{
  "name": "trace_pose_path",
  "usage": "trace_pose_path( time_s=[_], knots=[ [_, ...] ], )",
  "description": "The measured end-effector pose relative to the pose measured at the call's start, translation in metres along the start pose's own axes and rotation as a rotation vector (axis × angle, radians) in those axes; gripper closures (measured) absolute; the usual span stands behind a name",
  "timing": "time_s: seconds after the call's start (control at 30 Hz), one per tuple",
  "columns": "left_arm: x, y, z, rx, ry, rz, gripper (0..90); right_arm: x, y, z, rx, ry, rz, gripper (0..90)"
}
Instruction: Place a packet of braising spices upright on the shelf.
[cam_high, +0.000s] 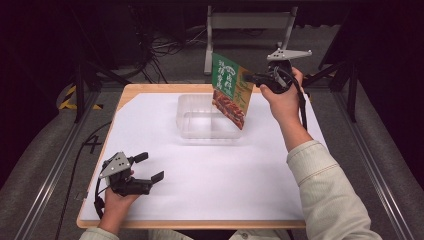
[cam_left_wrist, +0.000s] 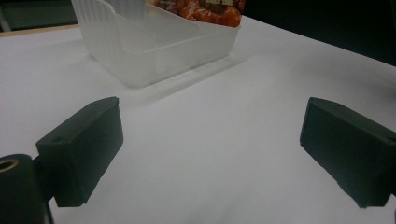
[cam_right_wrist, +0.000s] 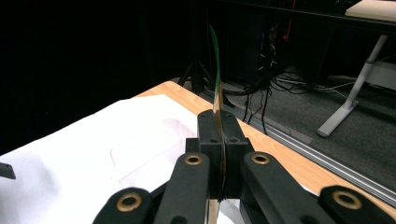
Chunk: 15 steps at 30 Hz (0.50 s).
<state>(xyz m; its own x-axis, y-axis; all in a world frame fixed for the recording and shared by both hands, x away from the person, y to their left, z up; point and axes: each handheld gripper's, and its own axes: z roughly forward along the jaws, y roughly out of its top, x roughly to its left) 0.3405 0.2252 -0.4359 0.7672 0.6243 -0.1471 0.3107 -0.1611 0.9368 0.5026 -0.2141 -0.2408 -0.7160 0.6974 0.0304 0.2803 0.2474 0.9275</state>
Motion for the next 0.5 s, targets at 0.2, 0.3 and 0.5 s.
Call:
trace_pose_path(
  time_s=[0.2, 0.3, 0.5],
  knots=[
    [0.000, 0.000, 0.000, 0.001, -0.002, -0.001, 6.7, -0.001, -0.002, 0.006, 0.005, -0.003, 0.013, 90.0],
    [0.000, 0.000, 0.000, 0.000, -0.001, -0.002, 6.7, -0.001, -0.005, 0.011, 0.013, -0.006, 0.015, 90.0],
    [0.000, 0.000, 0.000, 0.001, 0.000, -0.001, 6.7, 0.001, -0.008, 0.014, 0.021, -0.007, 0.013, 90.0]
  ],
)
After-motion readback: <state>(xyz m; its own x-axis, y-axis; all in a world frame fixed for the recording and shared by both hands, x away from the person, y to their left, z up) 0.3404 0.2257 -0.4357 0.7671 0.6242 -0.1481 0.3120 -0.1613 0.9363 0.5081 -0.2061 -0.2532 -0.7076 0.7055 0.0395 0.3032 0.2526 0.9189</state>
